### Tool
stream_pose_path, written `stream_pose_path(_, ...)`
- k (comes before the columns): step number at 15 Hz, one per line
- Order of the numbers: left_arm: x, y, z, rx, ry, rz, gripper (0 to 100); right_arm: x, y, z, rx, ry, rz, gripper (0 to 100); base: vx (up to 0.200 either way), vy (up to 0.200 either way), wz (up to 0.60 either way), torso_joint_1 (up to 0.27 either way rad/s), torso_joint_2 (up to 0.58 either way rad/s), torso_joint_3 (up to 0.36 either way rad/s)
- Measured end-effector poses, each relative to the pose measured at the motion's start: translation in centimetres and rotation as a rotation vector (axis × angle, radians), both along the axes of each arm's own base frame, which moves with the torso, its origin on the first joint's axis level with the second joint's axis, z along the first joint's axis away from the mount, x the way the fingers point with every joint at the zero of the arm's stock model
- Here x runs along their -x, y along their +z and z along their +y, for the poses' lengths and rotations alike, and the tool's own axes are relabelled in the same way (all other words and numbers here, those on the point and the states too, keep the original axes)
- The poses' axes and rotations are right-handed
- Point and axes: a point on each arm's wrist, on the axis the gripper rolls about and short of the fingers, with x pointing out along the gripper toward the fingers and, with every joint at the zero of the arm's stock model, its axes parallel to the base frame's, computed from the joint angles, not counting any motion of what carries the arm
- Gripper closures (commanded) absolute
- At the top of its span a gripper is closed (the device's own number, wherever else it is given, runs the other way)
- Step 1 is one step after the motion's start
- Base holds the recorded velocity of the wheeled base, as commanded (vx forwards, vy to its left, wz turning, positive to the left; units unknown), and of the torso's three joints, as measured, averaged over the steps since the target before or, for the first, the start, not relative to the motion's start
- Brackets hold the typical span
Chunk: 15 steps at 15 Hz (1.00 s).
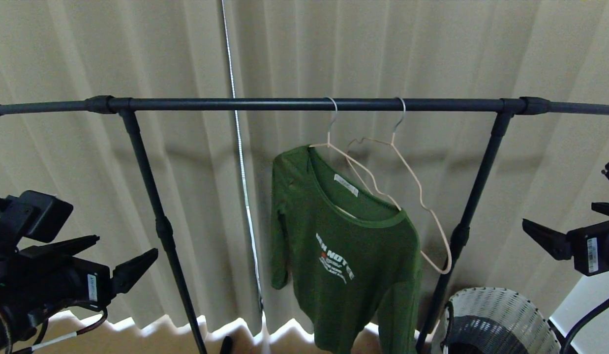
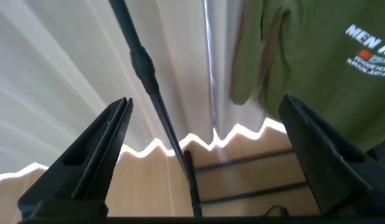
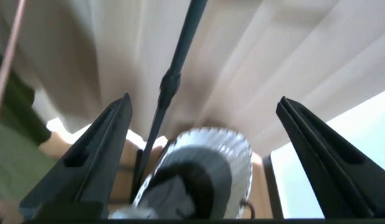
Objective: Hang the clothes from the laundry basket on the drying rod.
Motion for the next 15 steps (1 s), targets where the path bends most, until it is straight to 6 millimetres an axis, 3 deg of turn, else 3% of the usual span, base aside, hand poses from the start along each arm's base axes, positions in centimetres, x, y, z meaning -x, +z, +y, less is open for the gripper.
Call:
stream_pose_path(4,0.2,-1.2,0.0,-0.014,0.001,0.046,0,1.0,-2.6,-0.3,0.016,0.003,-0.026,0,0.0,0.0,0.0,0.0,0.0,0.0)
stream_pose_path(12,1.7,-2.0,0.4,-0.005,0.02,0.058,0,2.2,-6.1,-0.6,0.018,0.004,0.092,0,-0.2,0.0,0.0,0.0,0.0,0.002)
stream_pose_path(15,2.7,-2.9,0.9,-0.004,0.046,0.08,0,2.8,-7.6,-0.6,-0.056,0.016,0.135,0,0.0,0.0,0.0,0.0,0.0,0.0)
